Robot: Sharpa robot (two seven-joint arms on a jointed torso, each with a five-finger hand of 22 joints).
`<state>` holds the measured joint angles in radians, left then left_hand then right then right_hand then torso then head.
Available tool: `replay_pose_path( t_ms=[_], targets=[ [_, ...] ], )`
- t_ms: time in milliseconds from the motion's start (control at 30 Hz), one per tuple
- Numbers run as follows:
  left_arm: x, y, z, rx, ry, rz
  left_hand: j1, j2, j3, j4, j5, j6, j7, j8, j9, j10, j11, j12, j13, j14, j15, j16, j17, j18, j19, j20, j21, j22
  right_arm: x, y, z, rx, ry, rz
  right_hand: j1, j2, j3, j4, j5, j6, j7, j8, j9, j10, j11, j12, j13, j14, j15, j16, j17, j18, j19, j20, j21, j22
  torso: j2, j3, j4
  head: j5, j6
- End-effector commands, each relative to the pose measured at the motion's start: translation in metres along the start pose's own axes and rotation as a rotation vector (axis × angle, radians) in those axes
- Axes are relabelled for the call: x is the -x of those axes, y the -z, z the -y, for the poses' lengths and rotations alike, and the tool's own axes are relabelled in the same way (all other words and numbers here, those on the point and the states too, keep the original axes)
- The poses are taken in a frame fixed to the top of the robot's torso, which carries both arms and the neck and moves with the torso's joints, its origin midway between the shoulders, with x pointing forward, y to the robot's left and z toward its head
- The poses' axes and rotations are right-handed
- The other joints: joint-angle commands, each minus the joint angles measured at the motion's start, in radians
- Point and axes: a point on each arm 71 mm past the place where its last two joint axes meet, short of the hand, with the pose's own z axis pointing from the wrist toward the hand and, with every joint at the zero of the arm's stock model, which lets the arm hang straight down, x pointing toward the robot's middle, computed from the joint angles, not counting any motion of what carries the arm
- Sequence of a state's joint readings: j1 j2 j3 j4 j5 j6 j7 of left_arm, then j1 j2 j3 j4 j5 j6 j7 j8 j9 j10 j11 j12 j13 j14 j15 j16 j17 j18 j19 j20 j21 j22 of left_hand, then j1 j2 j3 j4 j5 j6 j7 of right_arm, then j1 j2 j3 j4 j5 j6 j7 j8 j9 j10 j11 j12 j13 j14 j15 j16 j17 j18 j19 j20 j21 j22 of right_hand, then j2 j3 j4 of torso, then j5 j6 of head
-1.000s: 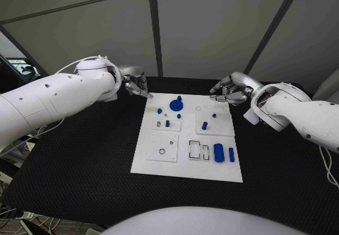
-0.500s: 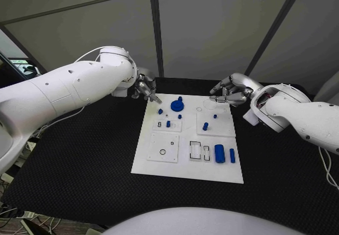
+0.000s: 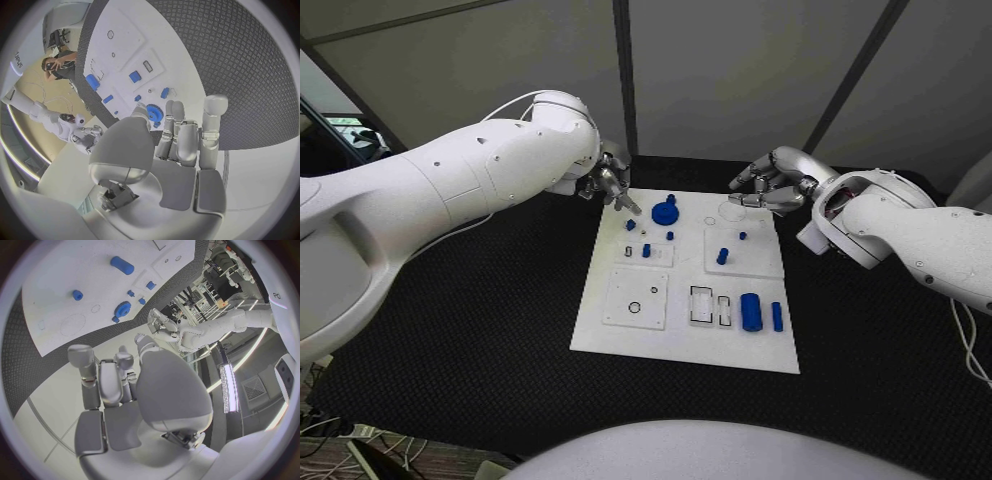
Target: Assemble the parts on the task board
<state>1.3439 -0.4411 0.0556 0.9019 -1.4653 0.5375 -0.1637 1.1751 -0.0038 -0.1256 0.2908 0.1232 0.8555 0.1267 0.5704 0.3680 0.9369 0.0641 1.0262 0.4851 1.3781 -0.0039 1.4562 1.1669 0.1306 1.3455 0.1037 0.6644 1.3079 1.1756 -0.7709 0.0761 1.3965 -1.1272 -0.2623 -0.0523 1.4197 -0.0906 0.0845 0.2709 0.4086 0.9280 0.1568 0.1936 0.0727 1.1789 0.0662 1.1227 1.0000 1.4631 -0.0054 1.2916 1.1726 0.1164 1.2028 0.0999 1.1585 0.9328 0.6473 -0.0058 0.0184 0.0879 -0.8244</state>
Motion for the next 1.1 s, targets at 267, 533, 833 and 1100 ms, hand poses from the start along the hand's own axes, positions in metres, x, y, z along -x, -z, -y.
replay_pose_path(
  t_ms=[267, 533, 833, 1100],
  targets=[
    [0.000, -0.008, 0.007, -0.012, -0.039, -0.004, -0.013, 0.007, -0.021, 0.001, -0.003, -0.036, 0.006, -0.003, -0.001, -0.013, -0.002, 0.007, 0.009, -0.004, 0.005, -0.001, -0.009, 0.004, -0.005, -0.001, -0.024, 0.085, 0.000, -0.002, -0.003, 0.011, -0.003, 0.011, 0.000, 0.002, 0.007, -0.001, 0.004, -0.004, -0.003, 0.004, -0.001, -0.009, -0.001, -0.004, -0.001, 0.032, -0.007, -0.003, 0.000, 0.013, -0.005, -0.003, -0.004, -0.001, 0.000, -0.0004, 0.0007, 0.000, -0.005],
    [-0.006, -0.016, 0.010, -0.013, -0.051, -0.010, 0.000, 0.014, -0.030, -0.003, -0.002, -0.058, 0.016, -0.019, -0.009, -0.019, 0.007, 0.010, 0.017, -0.004, 0.012, -0.001, -0.004, 0.003, -0.010, 0.004, -0.020, 0.085, -0.001, -0.003, -0.004, 0.014, -0.004, 0.008, 0.000, 0.002, 0.007, -0.001, 0.004, -0.004, -0.003, 0.004, -0.001, -0.009, -0.001, -0.004, -0.001, 0.032, -0.007, -0.003, 0.000, 0.013, -0.005, -0.003, -0.004, -0.001, 0.000, -0.0004, 0.0005, 0.002, -0.006],
    [-0.012, -0.023, 0.008, -0.005, -0.061, -0.006, 0.034, 0.019, -0.030, -0.007, 0.000, -0.058, 0.018, -0.024, -0.013, -0.022, 0.009, 0.012, 0.023, -0.004, 0.014, 0.000, 0.001, 0.004, -0.013, 0.007, -0.018, 0.084, -0.002, -0.004, -0.005, 0.018, -0.005, 0.005, 0.000, 0.002, 0.007, -0.001, 0.004, -0.004, -0.003, 0.004, -0.001, -0.009, -0.001, -0.003, 0.000, 0.032, -0.007, -0.003, 0.000, 0.012, -0.005, -0.003, -0.004, 0.000, -0.001, -0.0010, 0.0007, 0.005, -0.007],
    [-0.014, -0.026, 0.007, 0.004, -0.063, -0.009, 0.060, 0.024, -0.029, -0.010, 0.000, -0.056, 0.017, -0.026, -0.015, -0.023, 0.009, 0.012, 0.027, -0.003, 0.015, 0.001, 0.005, 0.004, -0.014, 0.008, -0.012, 0.085, -0.003, -0.005, -0.006, 0.020, -0.006, 0.002, 0.000, 0.002, 0.007, -0.001, 0.004, -0.004, -0.003, 0.004, -0.001, -0.009, -0.001, -0.003, 0.000, 0.032, -0.007, -0.003, 0.000, 0.012, -0.005, -0.003, -0.004, 0.000, 0.000, -0.0007, 0.0002, 0.006, -0.009]
  ],
)
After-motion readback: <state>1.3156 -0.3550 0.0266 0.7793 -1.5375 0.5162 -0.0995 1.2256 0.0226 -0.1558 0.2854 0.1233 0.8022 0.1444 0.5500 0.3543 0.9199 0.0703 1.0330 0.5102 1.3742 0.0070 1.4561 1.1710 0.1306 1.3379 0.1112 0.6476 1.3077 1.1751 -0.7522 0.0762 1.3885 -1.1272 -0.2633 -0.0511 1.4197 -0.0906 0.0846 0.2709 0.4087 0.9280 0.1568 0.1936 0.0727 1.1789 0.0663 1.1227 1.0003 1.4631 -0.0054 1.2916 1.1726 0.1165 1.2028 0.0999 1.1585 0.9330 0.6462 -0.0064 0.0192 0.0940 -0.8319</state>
